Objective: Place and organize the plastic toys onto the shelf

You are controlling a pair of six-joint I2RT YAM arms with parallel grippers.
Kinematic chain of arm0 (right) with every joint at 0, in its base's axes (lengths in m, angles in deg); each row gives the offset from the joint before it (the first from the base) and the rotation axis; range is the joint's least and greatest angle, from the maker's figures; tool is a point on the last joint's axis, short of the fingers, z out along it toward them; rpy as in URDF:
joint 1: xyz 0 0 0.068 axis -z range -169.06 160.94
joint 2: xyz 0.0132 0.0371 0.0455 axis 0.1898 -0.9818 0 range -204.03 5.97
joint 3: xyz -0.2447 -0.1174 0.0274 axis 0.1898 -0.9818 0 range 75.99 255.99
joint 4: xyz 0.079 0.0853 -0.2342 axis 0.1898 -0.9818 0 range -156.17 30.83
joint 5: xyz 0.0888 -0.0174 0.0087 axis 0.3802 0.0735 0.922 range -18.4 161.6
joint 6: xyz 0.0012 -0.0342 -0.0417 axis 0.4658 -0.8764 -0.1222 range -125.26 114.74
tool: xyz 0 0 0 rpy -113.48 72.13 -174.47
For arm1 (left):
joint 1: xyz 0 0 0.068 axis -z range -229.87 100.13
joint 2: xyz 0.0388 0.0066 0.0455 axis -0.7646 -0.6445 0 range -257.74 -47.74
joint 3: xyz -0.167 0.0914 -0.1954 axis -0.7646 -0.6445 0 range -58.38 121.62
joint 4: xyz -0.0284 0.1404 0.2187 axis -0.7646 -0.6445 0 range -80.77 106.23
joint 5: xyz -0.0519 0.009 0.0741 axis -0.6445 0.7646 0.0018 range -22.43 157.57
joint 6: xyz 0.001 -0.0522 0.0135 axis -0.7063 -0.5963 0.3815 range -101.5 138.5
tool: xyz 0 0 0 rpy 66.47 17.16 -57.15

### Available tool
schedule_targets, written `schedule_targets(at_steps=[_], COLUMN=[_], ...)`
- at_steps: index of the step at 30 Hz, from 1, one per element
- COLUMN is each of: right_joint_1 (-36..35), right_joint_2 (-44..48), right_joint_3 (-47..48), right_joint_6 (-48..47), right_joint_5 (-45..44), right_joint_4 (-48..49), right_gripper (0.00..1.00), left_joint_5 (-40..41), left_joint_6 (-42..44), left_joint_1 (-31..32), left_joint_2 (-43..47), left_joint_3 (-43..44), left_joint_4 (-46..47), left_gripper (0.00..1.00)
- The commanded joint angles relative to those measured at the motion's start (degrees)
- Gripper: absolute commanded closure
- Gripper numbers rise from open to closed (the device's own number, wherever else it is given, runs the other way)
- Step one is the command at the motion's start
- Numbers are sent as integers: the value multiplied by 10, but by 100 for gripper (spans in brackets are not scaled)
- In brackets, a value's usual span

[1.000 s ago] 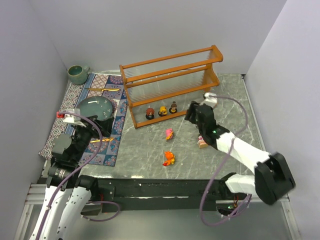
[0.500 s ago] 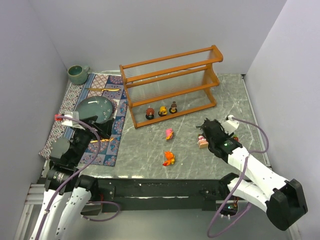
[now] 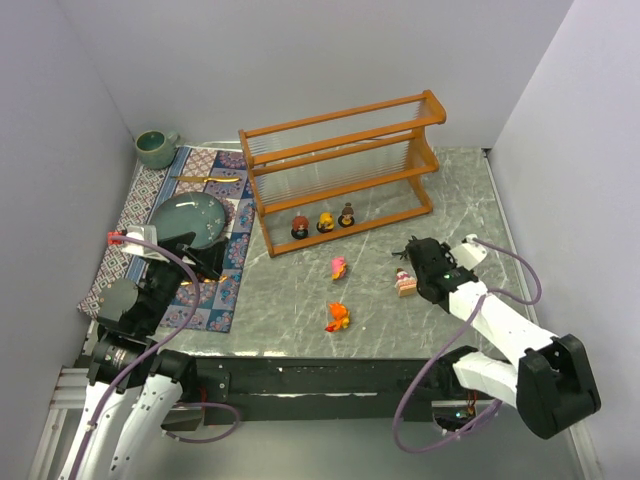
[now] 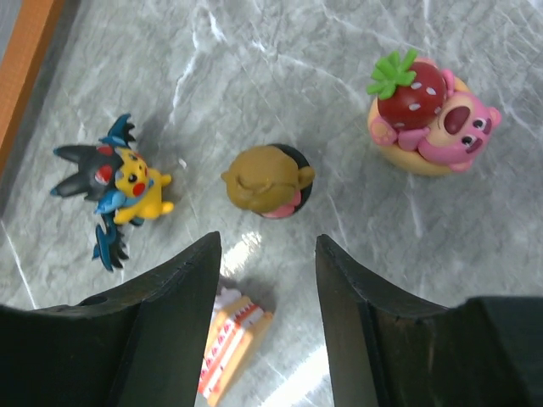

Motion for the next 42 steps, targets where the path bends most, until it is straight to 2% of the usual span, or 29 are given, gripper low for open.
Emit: schedule_targets(at_steps=[1,19,35,42], right_joint_1=[18,57,58,59], right_joint_2=[-19,-88,-49,-27], right_joint_3=[-1,5,-1,5], right_joint_6=[3,-9,-23,-66], right_joint_5=[-19,19,14,26], right_joint_4=[47,102,83,89], right_gripper=[44,46,78,83], left_joint_5=[5,4,2,2], left_joint_6=[10,11,10,10], left_joint_1=[2,2,2,2], left_joint_2=[5,-2,-4,-4], left_joint_3=[2,2,1,2], left_joint_4=[10,11,12,12], left_gripper=[3,3,3,3])
